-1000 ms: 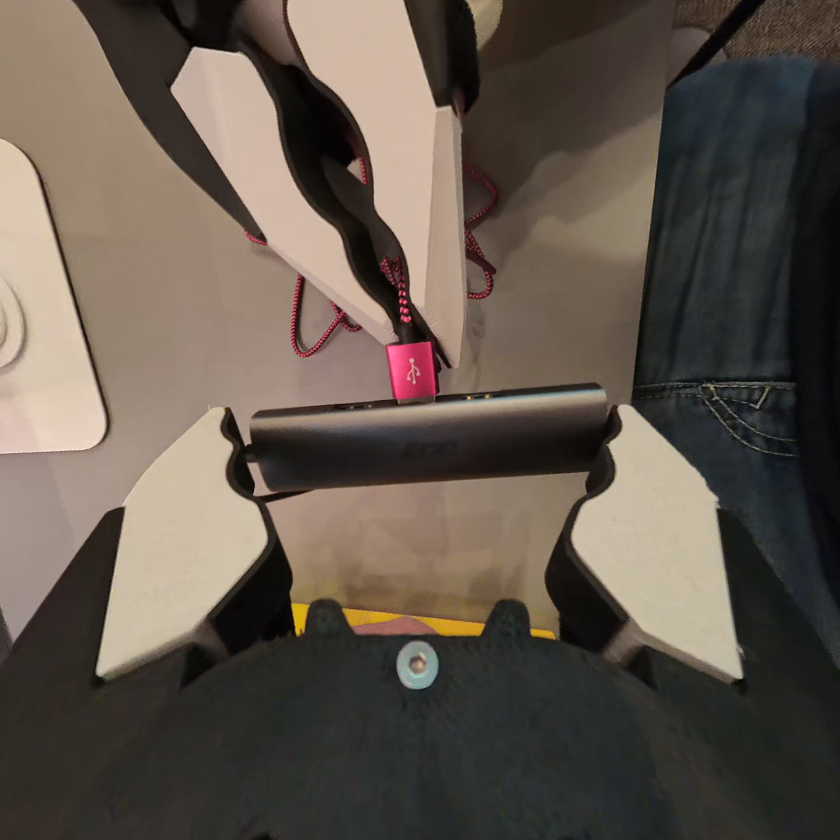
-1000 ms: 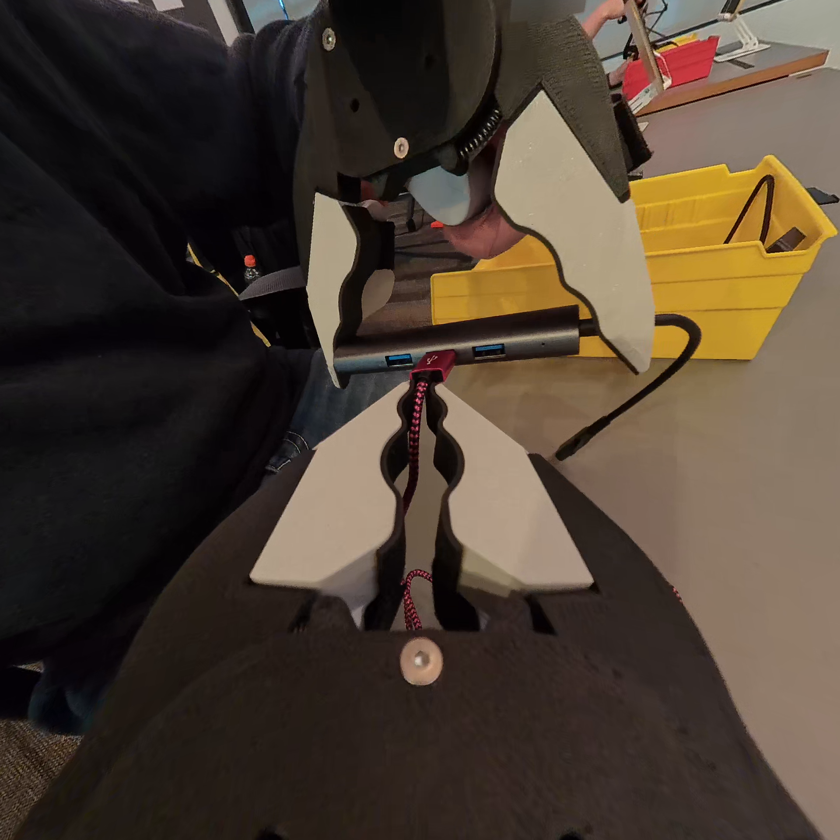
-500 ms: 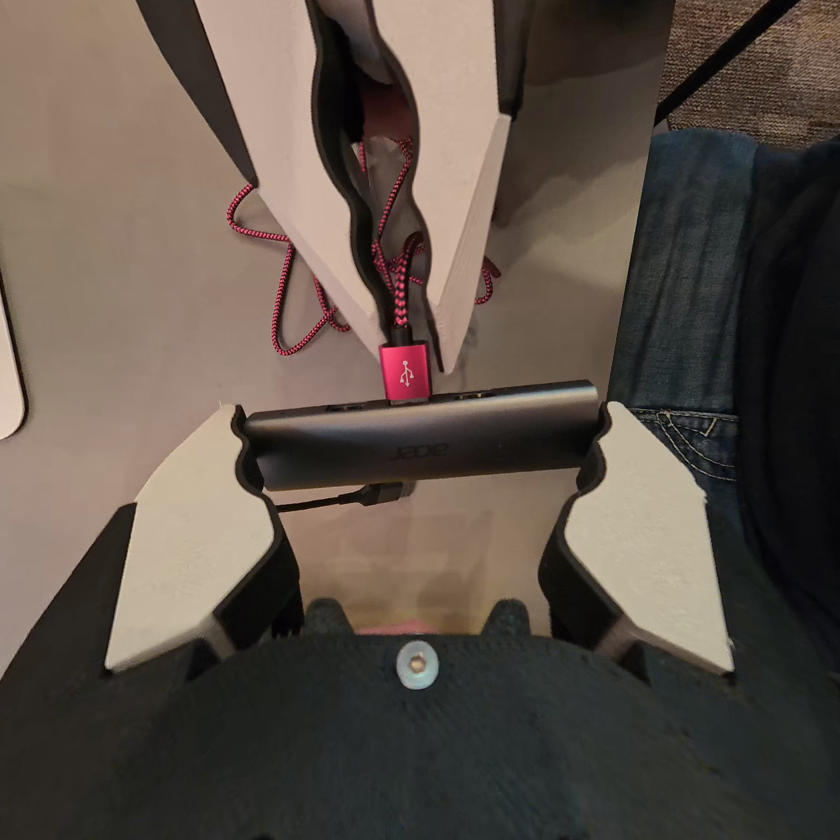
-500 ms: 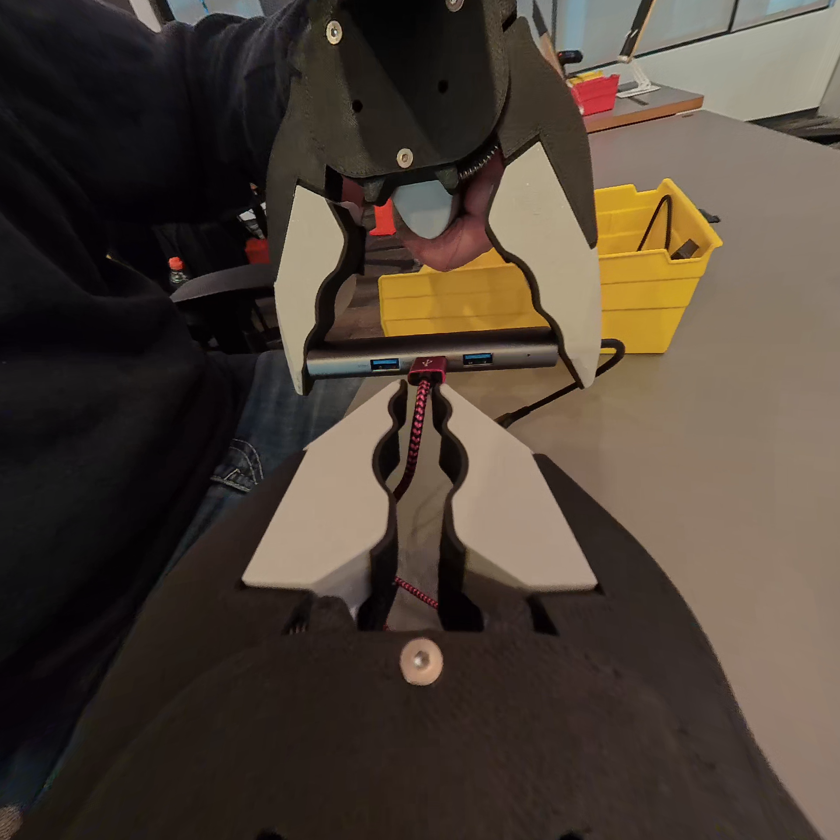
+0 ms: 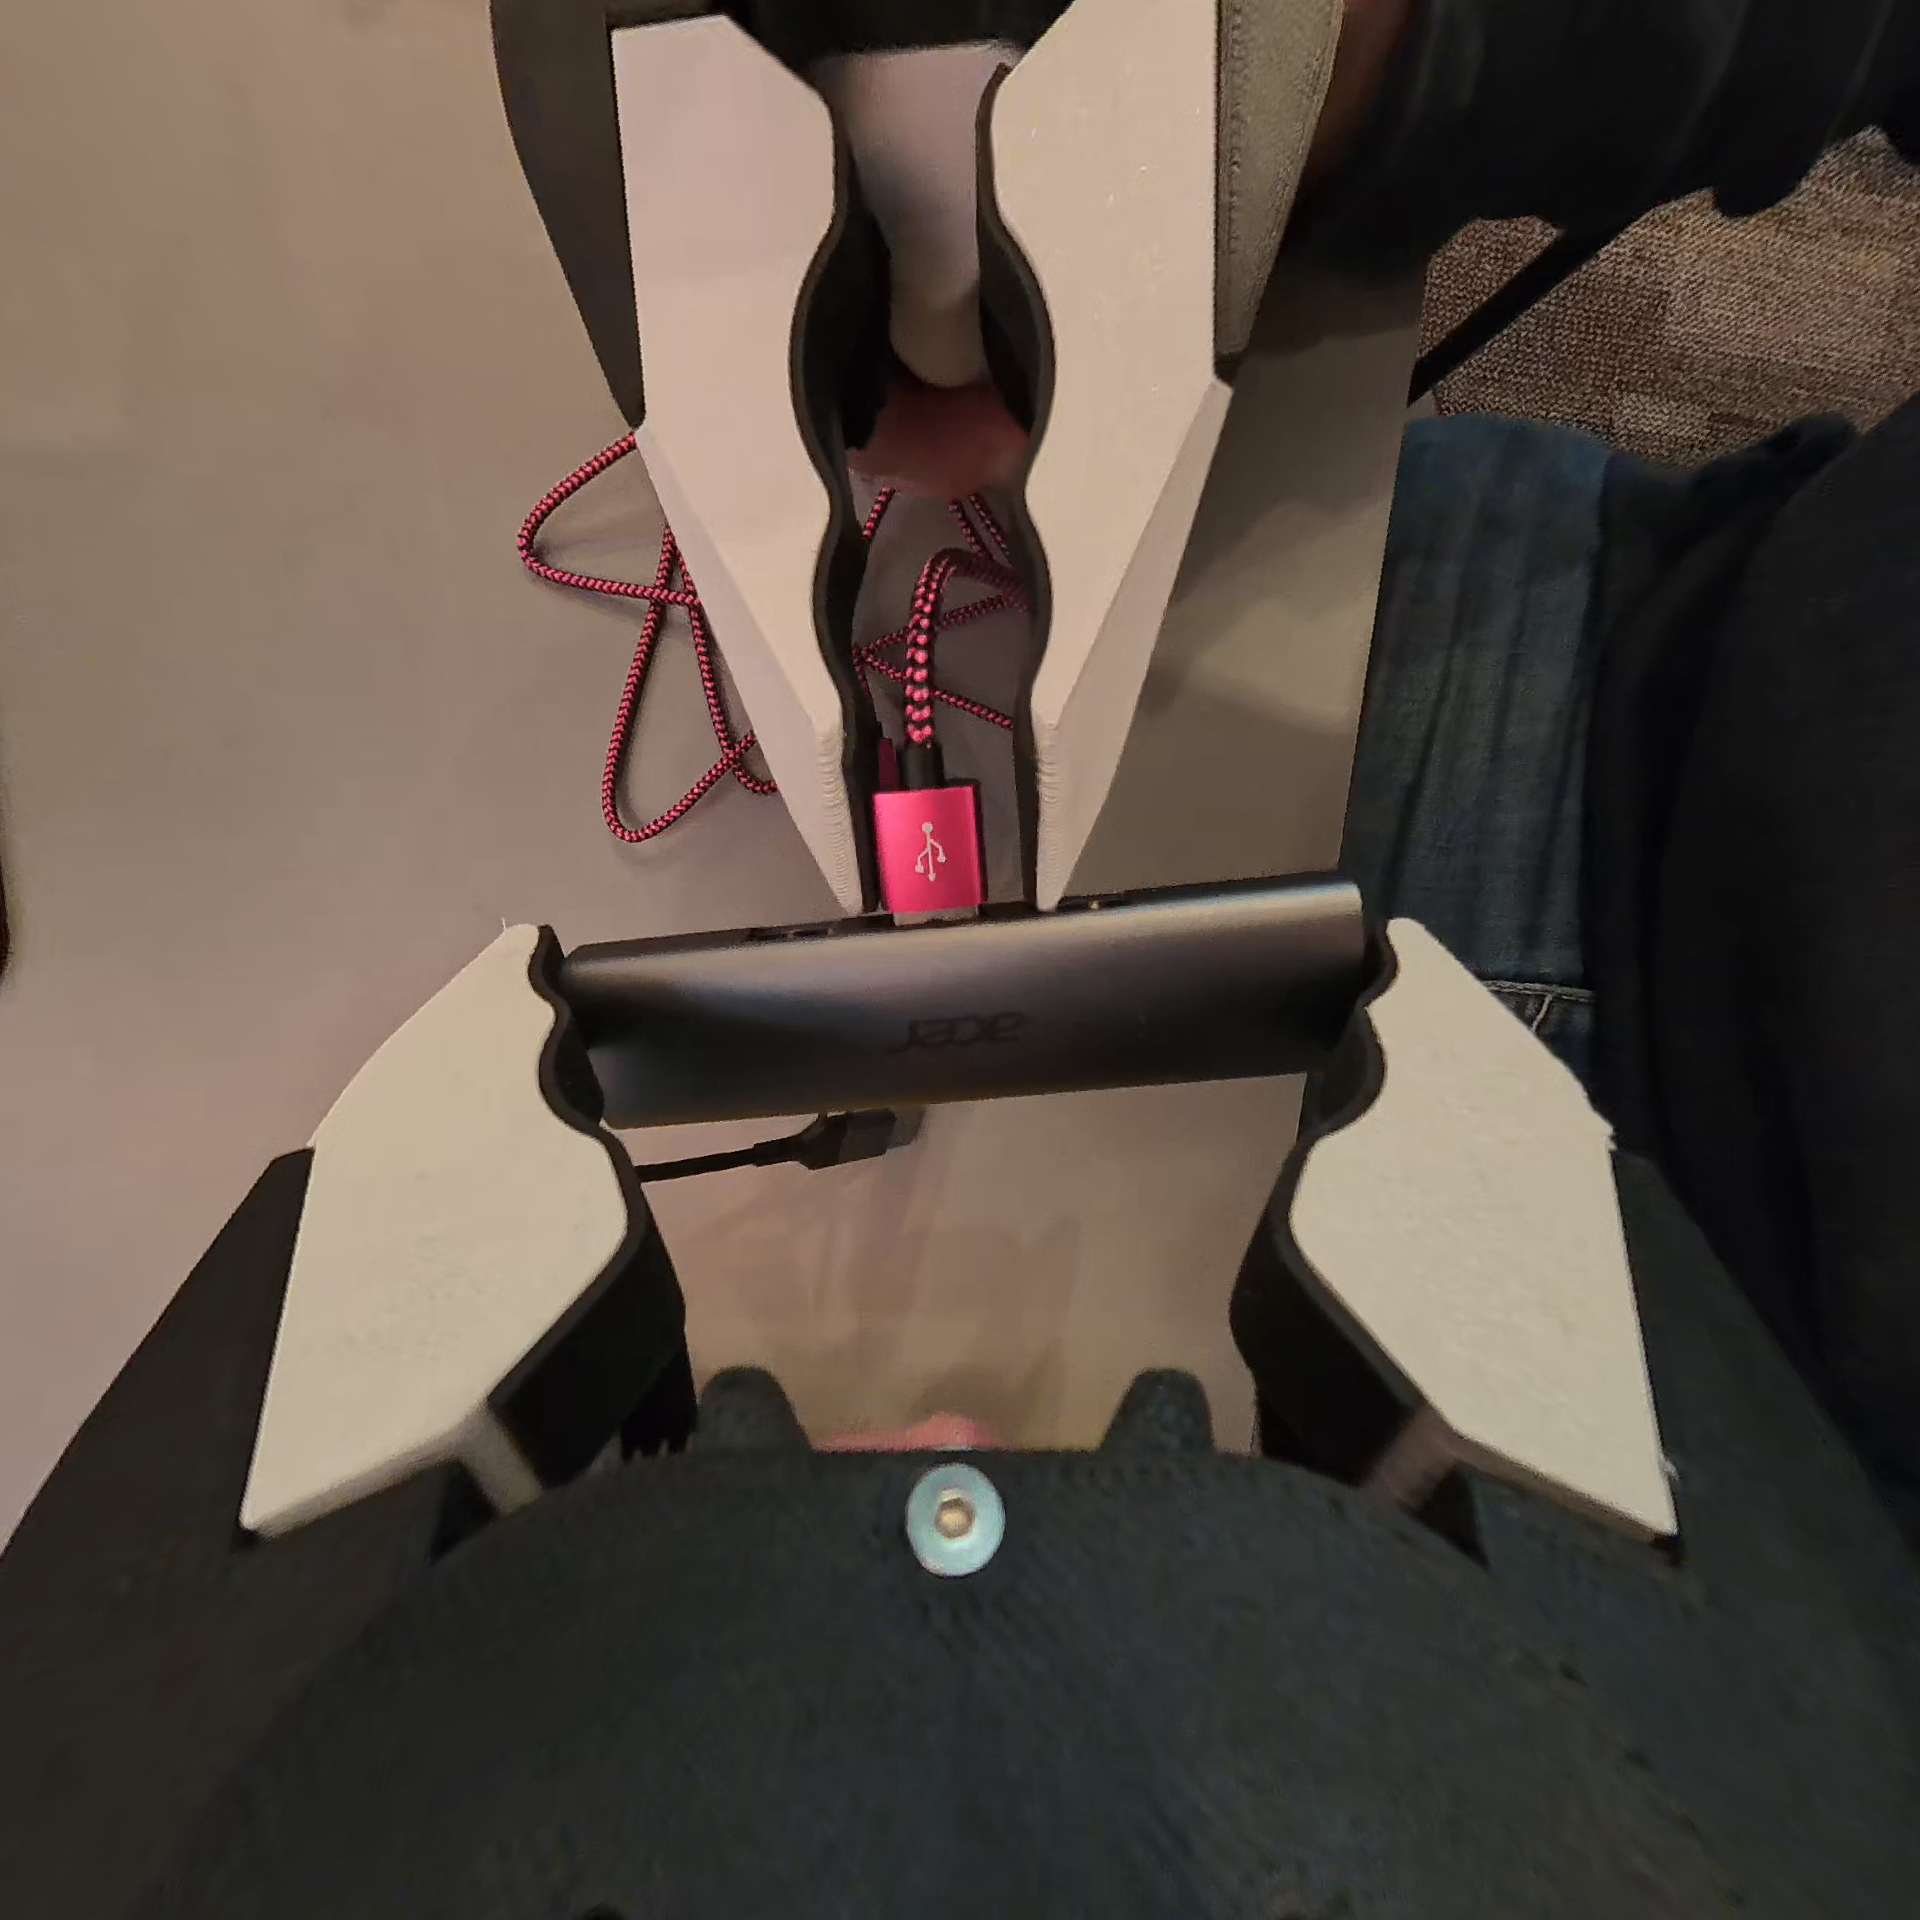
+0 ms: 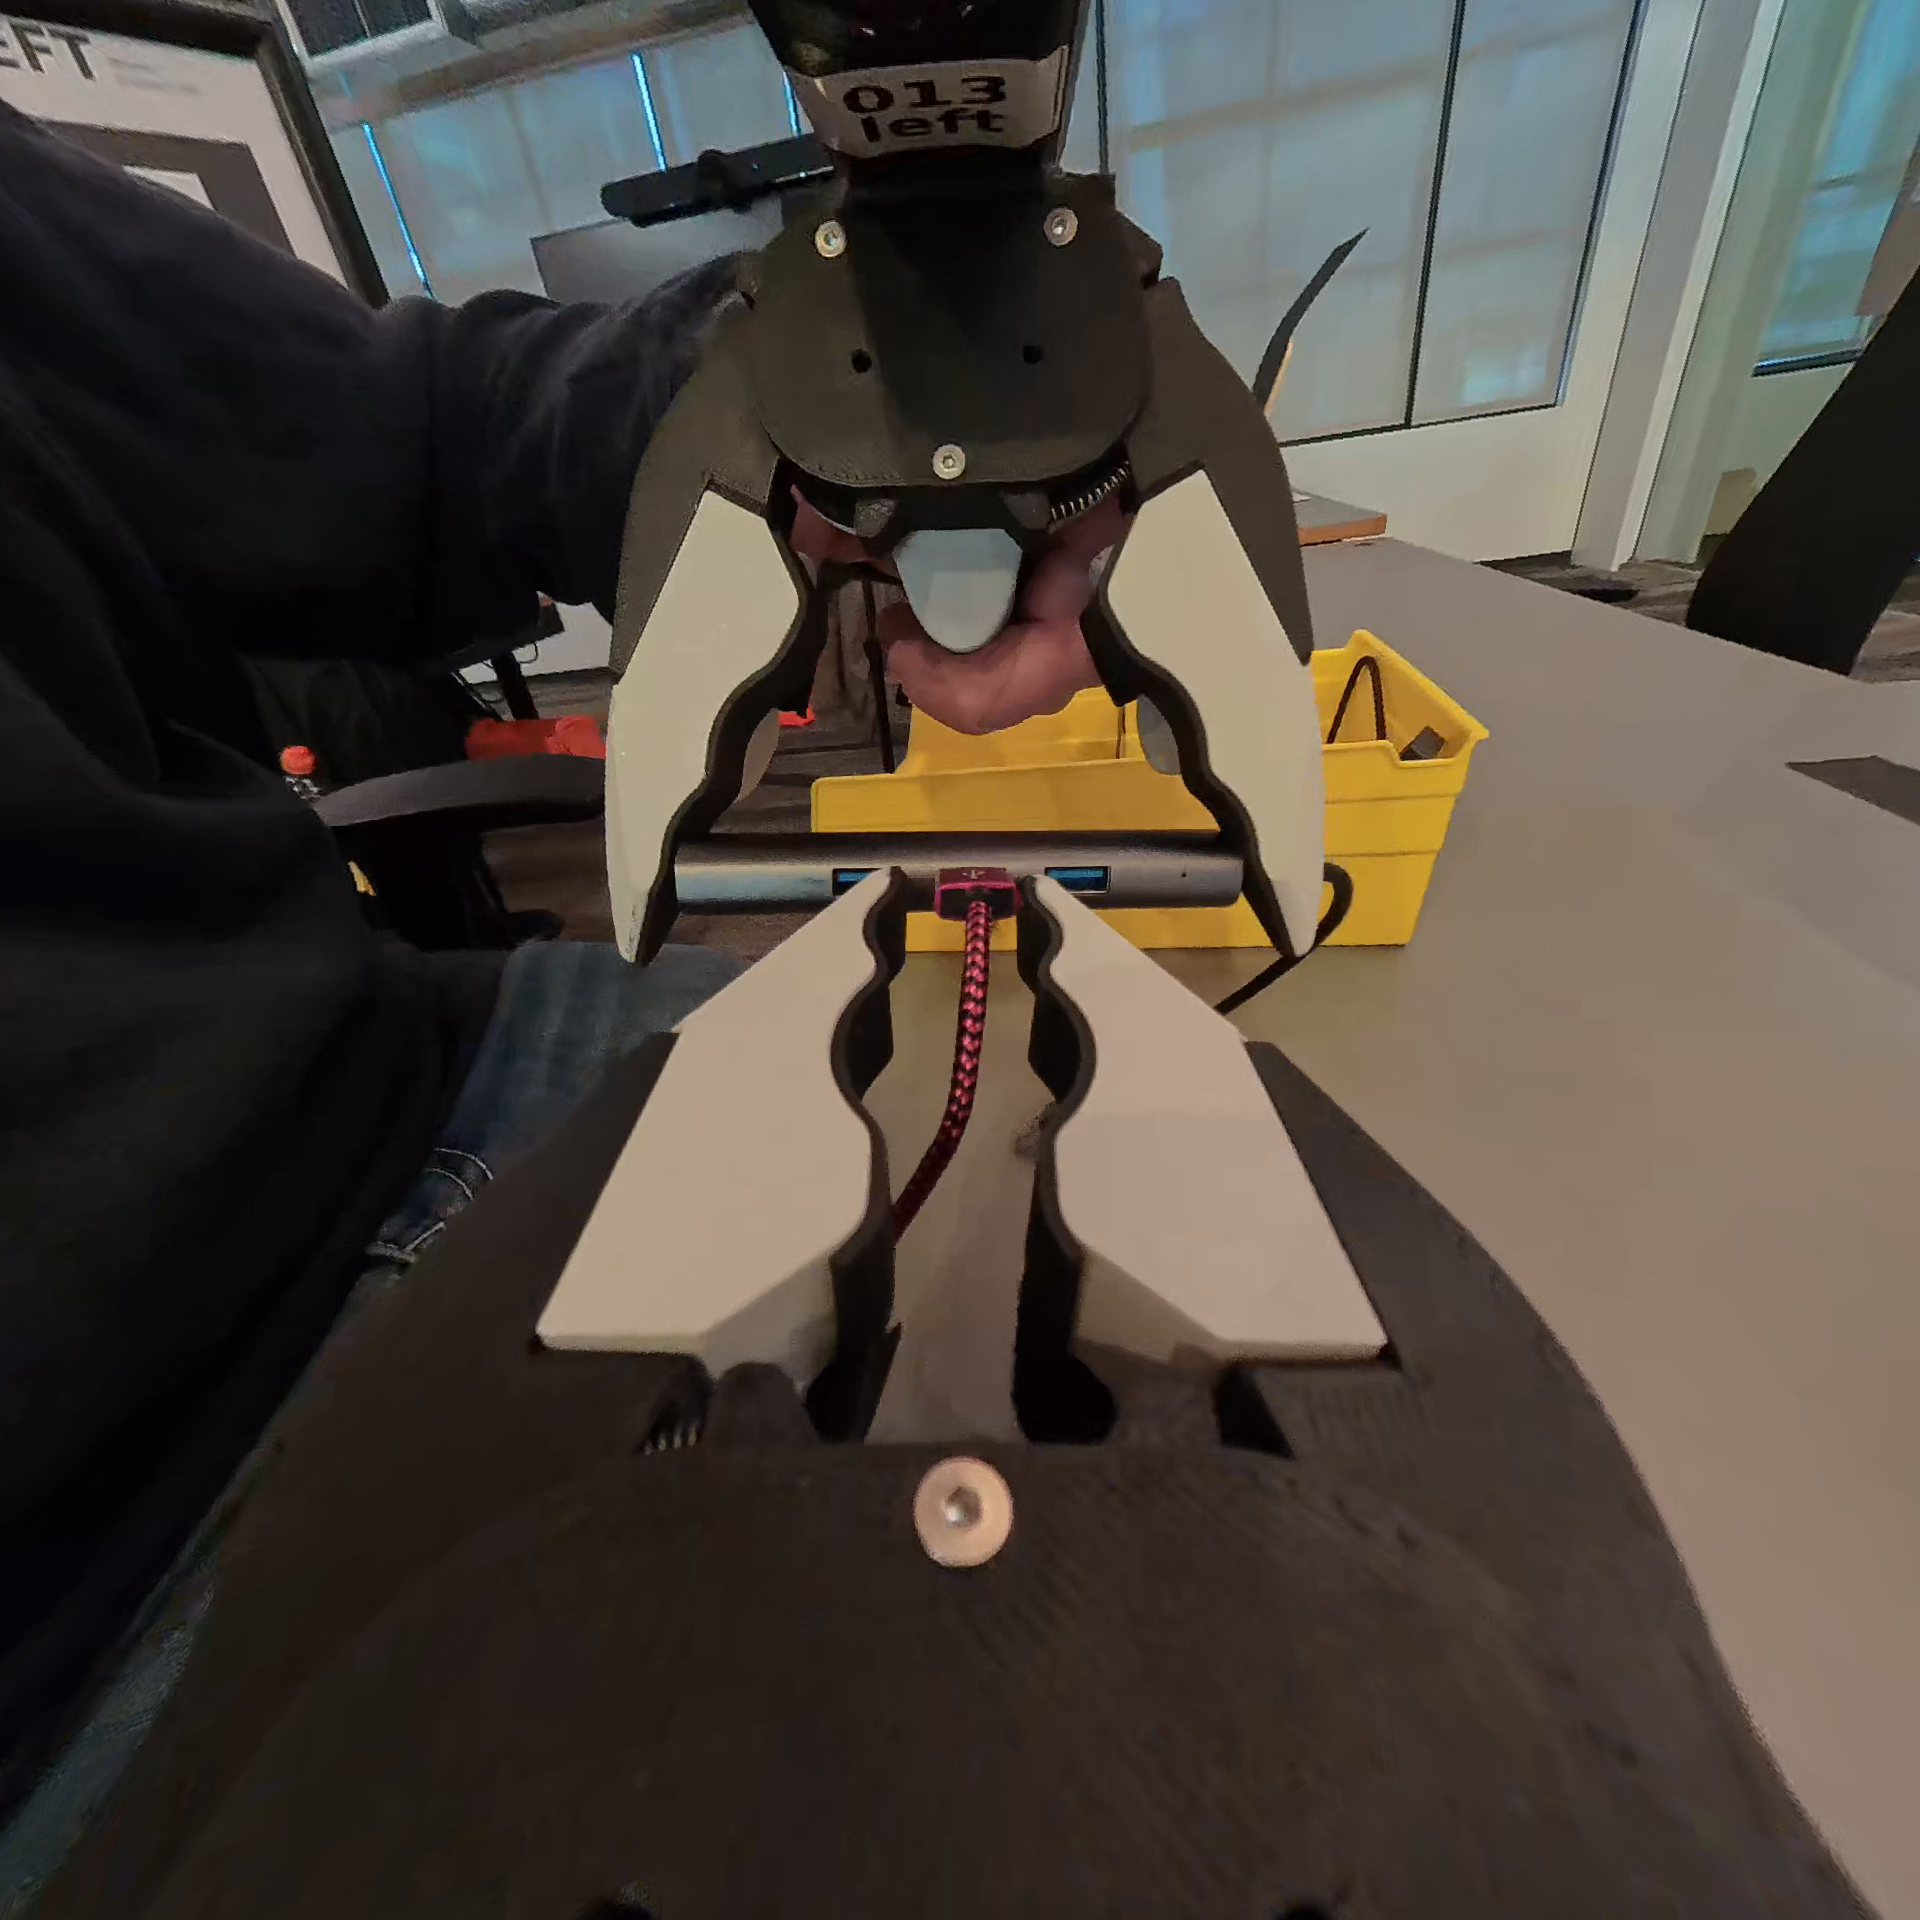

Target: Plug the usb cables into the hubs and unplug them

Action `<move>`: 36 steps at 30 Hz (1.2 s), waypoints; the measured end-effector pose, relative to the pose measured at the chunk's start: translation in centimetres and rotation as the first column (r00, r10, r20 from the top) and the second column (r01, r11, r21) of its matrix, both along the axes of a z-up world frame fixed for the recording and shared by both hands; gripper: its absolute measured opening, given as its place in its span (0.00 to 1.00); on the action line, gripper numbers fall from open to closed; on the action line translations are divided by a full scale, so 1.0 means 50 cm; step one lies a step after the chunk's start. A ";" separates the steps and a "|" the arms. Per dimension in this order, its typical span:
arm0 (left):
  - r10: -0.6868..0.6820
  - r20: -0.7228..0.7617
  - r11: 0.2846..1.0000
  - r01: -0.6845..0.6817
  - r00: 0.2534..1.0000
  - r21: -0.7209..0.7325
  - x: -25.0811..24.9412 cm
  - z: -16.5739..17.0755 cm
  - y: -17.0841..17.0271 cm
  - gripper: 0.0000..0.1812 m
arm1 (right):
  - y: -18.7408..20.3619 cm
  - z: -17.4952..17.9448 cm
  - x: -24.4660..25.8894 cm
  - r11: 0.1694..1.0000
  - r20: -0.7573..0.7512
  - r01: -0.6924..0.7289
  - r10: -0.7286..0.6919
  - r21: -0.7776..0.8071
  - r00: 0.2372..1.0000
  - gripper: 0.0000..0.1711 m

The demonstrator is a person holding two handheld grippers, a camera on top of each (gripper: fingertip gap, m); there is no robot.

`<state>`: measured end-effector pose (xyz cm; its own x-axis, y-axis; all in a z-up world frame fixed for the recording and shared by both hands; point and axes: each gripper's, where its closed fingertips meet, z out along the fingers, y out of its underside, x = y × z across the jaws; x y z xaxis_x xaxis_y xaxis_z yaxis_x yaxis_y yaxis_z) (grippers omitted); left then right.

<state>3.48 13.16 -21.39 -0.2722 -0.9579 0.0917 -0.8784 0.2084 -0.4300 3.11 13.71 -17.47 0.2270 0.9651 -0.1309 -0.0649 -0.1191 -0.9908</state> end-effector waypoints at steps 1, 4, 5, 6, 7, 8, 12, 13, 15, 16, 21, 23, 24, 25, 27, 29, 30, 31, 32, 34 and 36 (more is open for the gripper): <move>-0.001 0.001 1.000 0.001 1.000 -0.002 0.000 0.001 -0.001 0.74 | -0.001 0.001 0.000 1.000 -0.001 -0.004 0.004 -0.001 1.000 0.11; -0.009 0.003 1.000 0.009 1.000 0.000 0.001 0.007 -0.002 0.74 | -0.003 0.008 0.001 1.000 -0.031 -0.023 0.023 -0.013 0.999 0.10; -0.016 0.005 1.000 0.016 1.000 -0.003 0.001 0.009 -0.005 0.74 | -0.002 0.011 0.002 1.000 -0.040 -0.021 0.020 -0.014 0.999 0.07; -0.012 0.009 1.000 0.012 1.000 -0.002 0.003 0.011 -0.004 0.74 | -0.001 0.013 0.004 1.000 -0.051 -0.018 0.017 -0.012 0.999 0.07; -0.014 0.012 1.000 0.014 1.000 -0.010 0.004 0.014 -0.007 0.74 | -0.003 0.015 0.005 1.000 -0.061 -0.023 0.023 -0.012 0.998 0.08; -0.017 0.010 1.000 0.018 1.000 -0.010 0.003 0.013 -0.009 0.74 | -0.005 0.014 0.004 1.000 -0.055 -0.022 0.022 -0.003 0.998 0.08; -0.015 0.018 1.000 0.016 1.000 -0.021 0.001 0.011 -0.014 0.74 | -0.010 0.012 0.003 1.000 -0.024 -0.005 0.005 0.014 1.000 0.07; -0.014 0.021 1.000 0.015 1.000 -0.023 0.001 0.011 -0.015 0.74 | -0.011 0.012 0.003 1.000 -0.022 -0.003 0.003 0.016 1.000 0.07; -0.001 0.027 1.000 0.002 1.000 -0.031 0.002 0.011 -0.015 0.75 | -0.011 0.011 0.004 1.000 -0.030 0.002 -0.001 0.016 1.000 0.07; 0.005 0.018 0.999 -0.004 1.000 -0.040 0.000 0.010 -0.018 0.75 | -0.012 0.010 0.004 1.000 -0.029 0.000 0.000 0.014 1.000 0.07; -0.016 0.031 0.999 0.017 0.999 -0.034 0.002 0.025 -0.029 0.75 | -0.025 0.024 0.005 1.000 -0.054 -0.015 0.016 0.023 0.998 0.07; -0.019 0.032 1.000 0.020 0.999 -0.007 0.003 0.027 -0.025 0.75 | -0.024 0.025 0.008 1.000 -0.078 -0.022 0.023 0.013 0.997 0.07; -0.018 0.029 1.000 0.018 0.999 0.005 0.003 0.026 -0.024 0.75 | -0.023 0.025 0.008 1.000 -0.076 -0.014 0.015 0.017 0.997 0.07; -0.014 0.029 1.000 0.014 0.999 0.003 0.003 0.027 -0.024 0.75 | -0.023 0.026 0.008 1.000 -0.074 -0.002 0.004 0.025 0.997 0.07; 0.001 0.039 1.000 0.000 0.999 -0.013 0.006 0.033 -0.024 0.75 | -0.022 0.031 0.010 0.999 -0.080 0.017 -0.015 0.030 0.997 0.07; 0.012 0.047 0.998 -0.009 0.999 -0.064 0.006 0.043 -0.031 0.75 | -0.024 0.040 0.011 0.997 -0.067 0.052 -0.049 0.052 0.997 0.07; 0.008 0.053 0.997 -0.003 0.999 -0.077 0.007 0.049 -0.035 0.75 | -0.026 0.046 0.011 0.996 -0.064 0.058 -0.054 0.062 0.996 0.07; -0.009 0.048 0.998 0.012 0.999 -0.063 0.005 0.051 -0.038 0.75 | -0.031 0.049 0.010 0.997 -0.054 0.048 -0.045 0.064 0.998 0.07; -0.032 0.038 0.999 0.033 0.999 -0.038 0.002 0.052 -0.041 0.75 | -0.035 0.050 0.009 0.998 -0.036 0.027 -0.025 0.061 0.999 0.07; -0.072 -0.023 0.997 0.073 0.997 0.038 -0.020 0.046 -0.031 0.74 | -0.038 0.059 0.019 0.999 -0.049 0.012 -0.010 0.045 0.999 0.08; -0.036 -0.077 0.992 0.046 0.996 0.122 -0.061 0.036 0.013 0.74 | -0.021 0.101 0.093 0.996 -0.202 0.086 -0.080 0.019 0.976 0.07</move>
